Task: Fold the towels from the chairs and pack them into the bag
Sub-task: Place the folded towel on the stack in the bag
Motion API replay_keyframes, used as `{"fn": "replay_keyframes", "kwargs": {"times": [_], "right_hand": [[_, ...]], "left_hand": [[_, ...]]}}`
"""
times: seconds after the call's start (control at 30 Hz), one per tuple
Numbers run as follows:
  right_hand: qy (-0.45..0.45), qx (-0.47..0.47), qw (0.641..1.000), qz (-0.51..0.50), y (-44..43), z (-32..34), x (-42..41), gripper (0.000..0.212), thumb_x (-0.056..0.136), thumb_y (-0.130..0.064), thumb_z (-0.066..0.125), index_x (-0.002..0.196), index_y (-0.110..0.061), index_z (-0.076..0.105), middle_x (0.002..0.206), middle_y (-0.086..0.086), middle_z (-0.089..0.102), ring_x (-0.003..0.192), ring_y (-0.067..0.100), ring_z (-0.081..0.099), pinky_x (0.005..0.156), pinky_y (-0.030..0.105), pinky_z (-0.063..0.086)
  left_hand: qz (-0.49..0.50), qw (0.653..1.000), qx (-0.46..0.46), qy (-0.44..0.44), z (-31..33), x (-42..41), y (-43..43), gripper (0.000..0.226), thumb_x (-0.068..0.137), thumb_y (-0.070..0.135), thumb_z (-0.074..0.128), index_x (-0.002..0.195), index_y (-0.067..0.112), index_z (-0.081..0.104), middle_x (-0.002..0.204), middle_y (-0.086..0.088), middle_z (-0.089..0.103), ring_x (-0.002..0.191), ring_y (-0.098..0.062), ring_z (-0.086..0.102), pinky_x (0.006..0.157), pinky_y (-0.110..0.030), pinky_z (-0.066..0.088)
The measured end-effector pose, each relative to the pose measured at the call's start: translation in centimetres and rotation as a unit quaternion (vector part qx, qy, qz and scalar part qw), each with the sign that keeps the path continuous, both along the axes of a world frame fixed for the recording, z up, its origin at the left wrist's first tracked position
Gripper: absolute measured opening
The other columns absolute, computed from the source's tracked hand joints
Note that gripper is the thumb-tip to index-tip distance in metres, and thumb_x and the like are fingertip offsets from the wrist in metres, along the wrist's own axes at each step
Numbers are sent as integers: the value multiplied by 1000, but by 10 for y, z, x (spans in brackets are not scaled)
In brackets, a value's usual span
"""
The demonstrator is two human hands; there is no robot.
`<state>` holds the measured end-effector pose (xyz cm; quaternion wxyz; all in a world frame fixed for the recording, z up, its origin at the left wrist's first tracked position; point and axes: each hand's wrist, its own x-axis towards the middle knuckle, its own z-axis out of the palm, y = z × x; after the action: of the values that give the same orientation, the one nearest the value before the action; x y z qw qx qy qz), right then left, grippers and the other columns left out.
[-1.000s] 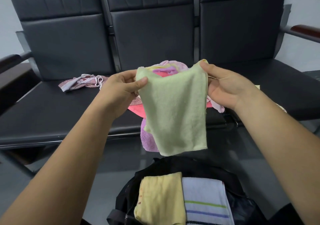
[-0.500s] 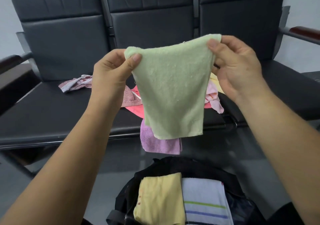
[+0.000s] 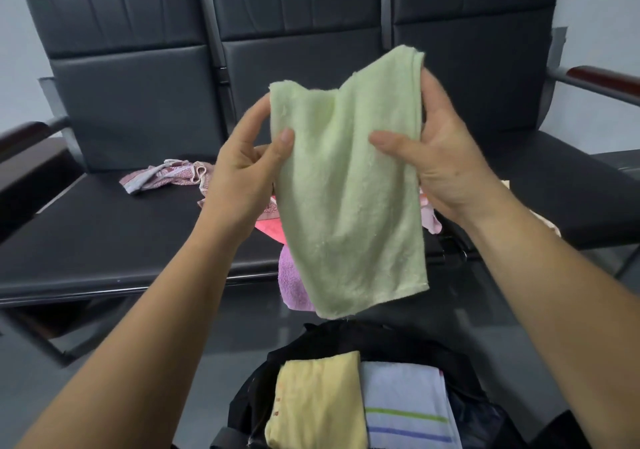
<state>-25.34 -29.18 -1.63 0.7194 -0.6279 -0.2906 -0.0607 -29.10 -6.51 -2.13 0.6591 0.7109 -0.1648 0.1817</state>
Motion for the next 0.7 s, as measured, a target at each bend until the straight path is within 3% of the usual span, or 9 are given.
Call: {"fn": "replay_keyframes", "kwargs": {"times": [0.1, 0.17, 0.23, 0.37, 0.43, 0.5, 0.53, 0.57, 0.7], "right_hand": [[35, -61, 997, 17, 13, -16, 0, 102, 79, -12, 87, 159, -22, 24, 145, 4, 58, 130, 22, 61, 106, 49, 51], [43, -104, 994, -10, 24, -27, -1, 109, 72, -21, 93, 159, -30, 26, 145, 2, 57, 129, 19, 61, 107, 47, 51], [40, -102, 993, -47, 30, -32, -2, 106, 71, -26, 94, 156, -32, 33, 143, 1, 57, 127, 16, 62, 105, 45, 53], [73, 3, 995, -72, 27, -25, -4, 90, 72, -9, 91, 148, -20, 44, 129, 2, 69, 117, 20, 69, 98, 46, 57], [93, 53, 992, -73, 23, -21, -4, 75, 75, -3, 88, 138, -17, 51, 121, 5, 72, 110, 24, 72, 91, 46, 60], [120, 77, 985, -96, 18, -18, -2, 68, 76, -3, 87, 133, -19, 54, 120, 5, 73, 107, 23, 73, 87, 45, 61], [138, 79, 981, -111, 15, -18, 1, 66, 76, -3, 87, 132, -20, 55, 119, 5, 73, 105, 22, 74, 86, 44, 62], [156, 81, 978, -116, 11, -19, 3, 65, 78, -3, 86, 132, -19, 55, 117, 5, 74, 103, 22, 75, 84, 44, 62], [261, 97, 958, -67, 1, -26, 13, 72, 86, -15, 82, 147, -17, 43, 117, 6, 75, 100, 25, 76, 78, 45, 59]], "left_hand": [[-49, 998, 35, 12, -2, -3, -13, 43, 105, 11, 52, 146, 23, 48, 95, -7, 79, 84, -22, 73, 72, -41, 61], [-82, 995, 43, 33, -6, -2, -20, 43, 104, 9, 53, 145, 20, 48, 86, -3, 77, 76, -16, 71, 66, -28, 57], [-79, 995, 37, 45, -11, -2, -24, 45, 101, 10, 59, 144, 21, 49, 85, -8, 76, 76, -19, 70, 67, -30, 58], [-89, 984, -96, 119, -23, 0, -31, 56, 83, 16, 79, 128, 20, 45, 97, -10, 77, 85, -24, 74, 73, -35, 59], [-124, 974, -47, 184, -34, 5, -26, 57, 76, 24, 88, 122, 16, 54, 107, -9, 77, 98, -24, 74, 83, -41, 59], [-195, 950, 63, 236, -45, 5, -22, 41, 76, 30, 84, 113, 17, 71, 115, -10, 75, 108, -26, 72, 97, -45, 56], [-215, 941, 76, 252, -49, 5, -21, 29, 79, 27, 81, 106, 19, 77, 115, -10, 75, 108, -24, 72, 98, -42, 55], [-224, 937, 53, 261, -52, 5, -21, 22, 82, 22, 77, 104, 20, 79, 115, -9, 75, 107, -23, 71, 96, -39, 56], [-247, 919, -148, 268, -47, 3, -29, 36, 88, 13, 61, 123, 15, 68, 127, -15, 69, 112, -27, 68, 97, -43, 57]]}}
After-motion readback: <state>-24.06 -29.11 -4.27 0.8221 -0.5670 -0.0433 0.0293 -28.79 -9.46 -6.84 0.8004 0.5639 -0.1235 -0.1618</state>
